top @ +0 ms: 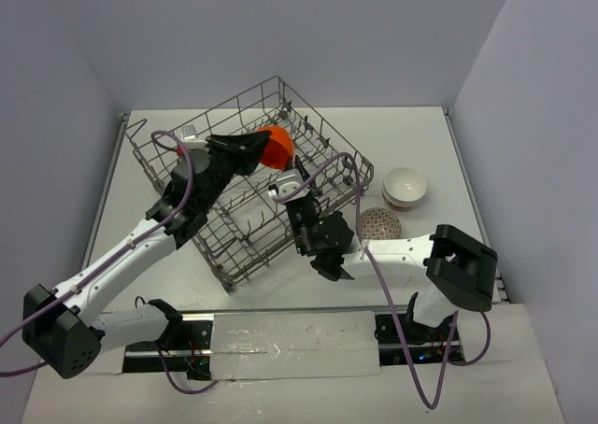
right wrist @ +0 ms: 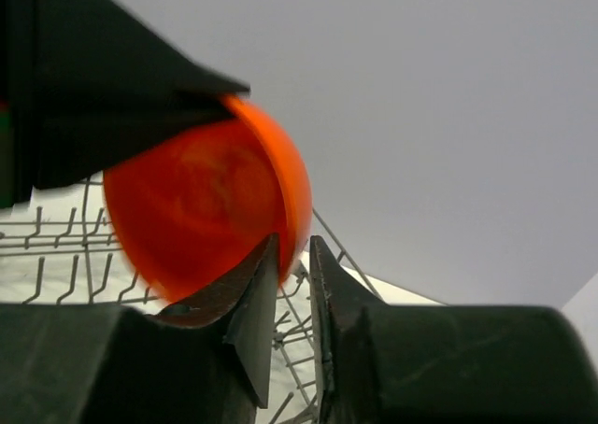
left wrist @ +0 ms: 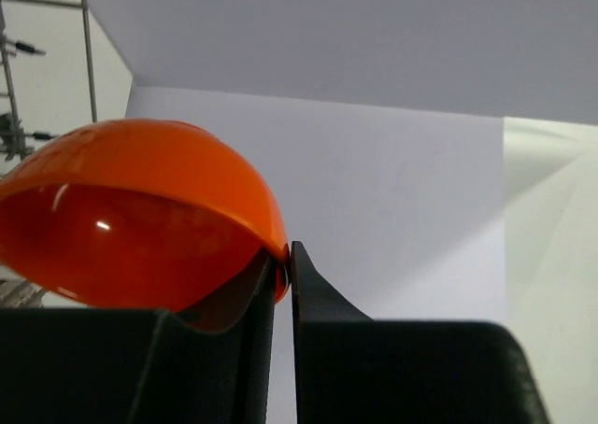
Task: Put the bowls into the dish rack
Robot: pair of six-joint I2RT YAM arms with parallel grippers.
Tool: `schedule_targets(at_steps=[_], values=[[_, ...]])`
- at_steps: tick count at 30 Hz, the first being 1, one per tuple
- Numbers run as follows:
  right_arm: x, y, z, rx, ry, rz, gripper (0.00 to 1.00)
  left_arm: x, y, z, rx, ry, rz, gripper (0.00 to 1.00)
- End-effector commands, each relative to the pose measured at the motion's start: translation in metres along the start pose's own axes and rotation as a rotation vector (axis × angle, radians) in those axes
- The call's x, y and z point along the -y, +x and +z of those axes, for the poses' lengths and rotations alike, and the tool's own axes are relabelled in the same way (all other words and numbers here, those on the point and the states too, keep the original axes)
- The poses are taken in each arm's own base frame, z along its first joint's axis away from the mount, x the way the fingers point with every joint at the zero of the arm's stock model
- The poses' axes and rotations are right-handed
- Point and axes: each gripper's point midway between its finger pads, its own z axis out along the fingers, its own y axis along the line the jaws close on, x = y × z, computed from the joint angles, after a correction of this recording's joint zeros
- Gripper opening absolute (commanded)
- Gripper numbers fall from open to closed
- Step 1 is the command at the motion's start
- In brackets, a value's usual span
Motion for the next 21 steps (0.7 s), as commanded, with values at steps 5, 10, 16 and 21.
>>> schedule_targets(at_steps=[5, 10, 16, 21], values=[[0.070, -0.049, -0.014, 0.153, 0.193, 0.380, 0.37, 0.075, -0.047, -0.014, 0.171, 0.258, -0.063, 0.00], [0.066, -0.051, -0.017, 0.141, 0.127, 0.423, 0.57, 0.078, -0.049, -0.014, 0.168, 0.267, -0.053, 0.00], [0.080, -0.064, -0.025, 0.115, 0.048, 0.468, 0.76, 0.068, -0.050, -0.016, 0.118, 0.219, 0.059, 0.00], [0.091, -0.071, -0.034, 0.087, -0.034, 0.552, 0.84, 0.059, -0.055, -0.022, 0.035, 0.157, 0.313, 0.00]])
